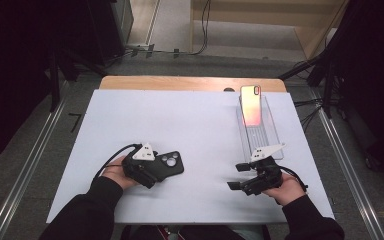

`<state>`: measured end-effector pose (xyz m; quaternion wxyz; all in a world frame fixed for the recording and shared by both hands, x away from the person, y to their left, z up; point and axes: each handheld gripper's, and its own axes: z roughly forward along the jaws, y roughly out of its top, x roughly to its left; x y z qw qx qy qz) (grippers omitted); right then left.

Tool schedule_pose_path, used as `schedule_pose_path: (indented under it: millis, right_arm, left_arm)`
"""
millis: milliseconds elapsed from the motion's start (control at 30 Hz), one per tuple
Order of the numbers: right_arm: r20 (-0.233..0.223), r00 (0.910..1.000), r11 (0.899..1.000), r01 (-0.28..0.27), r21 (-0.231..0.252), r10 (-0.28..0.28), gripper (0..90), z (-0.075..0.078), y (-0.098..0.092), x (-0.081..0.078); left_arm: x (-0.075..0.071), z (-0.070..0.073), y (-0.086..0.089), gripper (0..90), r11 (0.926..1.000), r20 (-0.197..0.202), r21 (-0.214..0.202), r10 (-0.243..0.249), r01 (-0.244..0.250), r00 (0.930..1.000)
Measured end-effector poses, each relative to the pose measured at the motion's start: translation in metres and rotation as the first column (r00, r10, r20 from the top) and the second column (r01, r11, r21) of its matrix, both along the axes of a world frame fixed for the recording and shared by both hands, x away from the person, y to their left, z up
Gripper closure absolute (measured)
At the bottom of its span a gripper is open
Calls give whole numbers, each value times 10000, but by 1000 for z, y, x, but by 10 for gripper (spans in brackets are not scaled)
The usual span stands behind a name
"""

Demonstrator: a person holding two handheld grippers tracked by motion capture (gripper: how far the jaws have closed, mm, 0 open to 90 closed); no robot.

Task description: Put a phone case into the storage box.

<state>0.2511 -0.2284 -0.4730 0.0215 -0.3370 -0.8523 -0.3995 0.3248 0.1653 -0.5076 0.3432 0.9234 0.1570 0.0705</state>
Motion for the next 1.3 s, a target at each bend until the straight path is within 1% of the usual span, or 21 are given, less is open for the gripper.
schedule_pose_path:
  millis: [100, 200, 233, 367, 433, 467, 533, 567, 700, 767, 800, 833, 867, 900, 1000, 1033, 1133, 1167, 1200, 1267, 1300]
  right_arm:
    - [25, 10000, 9999, -30, -97, 30, 200, 0, 0, 0]
    - [53, 10000, 10000, -47, -57, 48, 200, 0, 1, 0]
    - [71, 10000, 10000, -50, -52, 51, 200, 0, 1, 0]
    - [56, 10000, 10000, -67, -63, 67, 200, 0, 1, 0]
    - [46, 10000, 10000, -64, -37, 64, 200, 0, 1, 0]
    - [44, 10000, 10000, -72, -39, 72, 200, 0, 1, 0]
    - [62, 10000, 10000, -76, -19, 76, 200, 0, 1, 0]
    - [57, 10000, 10000, -74, -17, 74, 200, 0, 1, 0]
    - [89, 9999, 10000, -77, -4, 77, 200, 0, 1, 0]
    - [87, 9999, 10000, -60, -9, 60, 200, 1, 1, 0]
    - [104, 9999, 10000, -67, -10, 67, 200, 1, 1, 0]
    - [111, 9999, 10000, -47, 3, 47, 200, 1, 1, 0]
    - [117, 9999, 10000, -23, 34, 22, 200, 1, 1, 0]
    - [48, 10000, 9999, -23, 101, 23, 200, 2, 1, 0]
    - [-13, 10000, 9998, 36, 197, -36, 200, 2, 1, -1]
    - [-8, 10000, 9998, 36, 218, -36, 200, 3, 1, -1]
    - [108, 9999, 9997, 23, 251, -26, 200, 3, 0, 0]
    - [127, 9999, 9996, 52, 276, -55, 200, 3, 0, 0]
    - [138, 9999, 9996, 72, 275, -76, 200, 4, 0, 0]
    - [41, 9999, 9994, 112, 314, -113, 200, 4, -1, 0]
    - [2, 9999, 9994, 153, 319, -153, 200, 4, -1, 0]
  left_arm:
    - [-1, 0, 0, 114, 10000, 9, 15, -17, 17, 10000]
    - [-2, 1, -1, 132, 10000, 59, 20, -20, 20, 10000]
    - [-2, 2, -1, 136, 9999, 43, 123, -19, 19, 10000]
    - [-2, 3, -2, 144, 9998, 14, 201, 1, -1, 10000]
    - [-4, 4, -3, 147, 9997, 94, 248, 27, -29, 10000]
    - [-3, 5, -4, 150, 9995, -11, 305, -34, 35, 10000]
    - [-3, 7, -6, 151, 9997, -144, 250, -54, 58, 9999]
    - [-3, 9, -6, 151, 9998, -141, 194, -36, 39, 9999]
    - [-3, 18, -6, 150, 9991, -283, -372, 169, -179, 9995]
    - [-4, 24, -6, 150, 9983, -197, -548, 198, -209, 9996]
    - [-4, 27, -6, 150, 9981, -153, -529, 306, -314, 9994]
    - [-5, 30, -7, 149, 9972, -139, -506, 546, -552, 9984]
    - [-5, 34, -7, 149, 9956, -258, -648, 658, -674, 9975]
    - [-6, 37, -7, 149, 9931, -270, -882, 747, -769, 9968]
    - [-9, 47, -8, 148, 9874, -445, -1162, 1028, -1073, 9937]
    - [-10, 50, -9, 148, 9859, -514, -1193, 1122, -1177, 9924]
    - [-13, 57, -10, 148, 9782, -900, -1335, 1476, -1588, 9849]
    - [-14, 58, -11, 148, 9764, -1011, -1392, 1517, -1650, 9832]
    - [-15, 60, -12, 148, 9761, -1118, -1356, 1550, -1696, 9816]
    - [-17, 62, -14, 148, 9718, -1463, -1456, 1644, -1856, 9755]
    - [-18, 63, -15, 148, 9687, -1514, -1558, 1699, -1933, 9738]
